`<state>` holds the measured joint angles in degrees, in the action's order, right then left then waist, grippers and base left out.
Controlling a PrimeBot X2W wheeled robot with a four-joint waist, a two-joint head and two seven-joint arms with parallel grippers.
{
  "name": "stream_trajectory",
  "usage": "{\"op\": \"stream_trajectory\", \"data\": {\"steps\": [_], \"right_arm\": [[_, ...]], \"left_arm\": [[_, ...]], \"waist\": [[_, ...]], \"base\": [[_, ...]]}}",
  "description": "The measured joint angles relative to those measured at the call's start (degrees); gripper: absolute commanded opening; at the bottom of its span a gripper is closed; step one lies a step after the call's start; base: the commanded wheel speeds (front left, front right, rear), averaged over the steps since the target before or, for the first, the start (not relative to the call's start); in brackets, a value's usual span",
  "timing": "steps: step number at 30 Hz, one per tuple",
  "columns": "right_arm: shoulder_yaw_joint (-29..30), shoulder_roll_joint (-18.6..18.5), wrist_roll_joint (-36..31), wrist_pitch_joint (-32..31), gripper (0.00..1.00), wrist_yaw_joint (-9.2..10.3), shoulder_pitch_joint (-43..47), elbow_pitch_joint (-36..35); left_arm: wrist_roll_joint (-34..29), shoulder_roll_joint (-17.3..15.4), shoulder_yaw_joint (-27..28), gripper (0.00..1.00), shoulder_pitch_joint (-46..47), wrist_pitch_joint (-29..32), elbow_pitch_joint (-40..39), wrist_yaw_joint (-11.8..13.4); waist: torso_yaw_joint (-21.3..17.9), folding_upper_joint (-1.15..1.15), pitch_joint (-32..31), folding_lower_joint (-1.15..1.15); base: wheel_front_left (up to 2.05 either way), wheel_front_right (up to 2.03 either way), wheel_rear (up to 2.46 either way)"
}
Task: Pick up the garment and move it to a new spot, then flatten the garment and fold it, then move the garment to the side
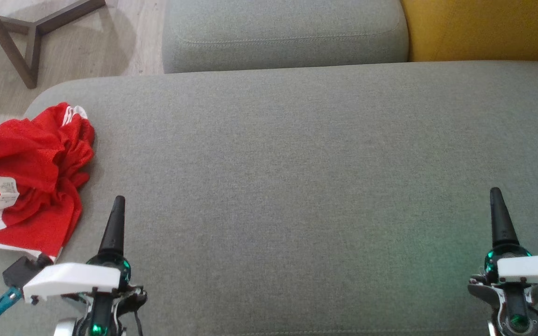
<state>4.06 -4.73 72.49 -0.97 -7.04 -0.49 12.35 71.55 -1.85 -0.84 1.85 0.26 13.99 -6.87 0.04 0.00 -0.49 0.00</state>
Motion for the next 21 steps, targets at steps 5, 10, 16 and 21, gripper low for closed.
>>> {"op": "stream_trajectory", "data": {"steps": [5, 10, 16, 21], "right_arm": [[-0.40, -0.13, -4.30, 0.04, 1.00, 0.00, 0.01, -0.89], [-1.07, -0.68, -8.25, 0.41, 1.00, 0.00, 0.02, -1.82], [-1.68, -1.00, -13.26, 0.68, 1.00, 0.00, 0.03, -2.79], [-2.22, -1.33, -17.39, 1.05, 1.00, 0.00, 0.03, -3.53]], "left_arm": [[-4.91, 0.00, -0.37, 1.00, 0.16, -0.91, -0.90, 0.00], [-10.06, -0.01, -0.91, 1.00, 1.02, -1.68, -1.71, 0.01], [-15.68, -0.01, -2.10, 1.00, 1.17, -2.75, -2.64, 0.05], [-20.14, -0.08, -2.50, 1.00, 1.19, -3.47, -2.79, 0.38]], "waist": [[-0.05, 0.00, -0.09, 0.00], [-0.10, 0.00, -0.15, 0.00], [-0.15, 0.00, -0.23, 0.00], [-0.23, 0.00, -0.32, 0.00]], "base": [[0.00, 0.00, 0.00], [0.00, 0.00, 0.00], [0.00, 0.00, 0.00], [0.00, 0.00, 0.00]]}}
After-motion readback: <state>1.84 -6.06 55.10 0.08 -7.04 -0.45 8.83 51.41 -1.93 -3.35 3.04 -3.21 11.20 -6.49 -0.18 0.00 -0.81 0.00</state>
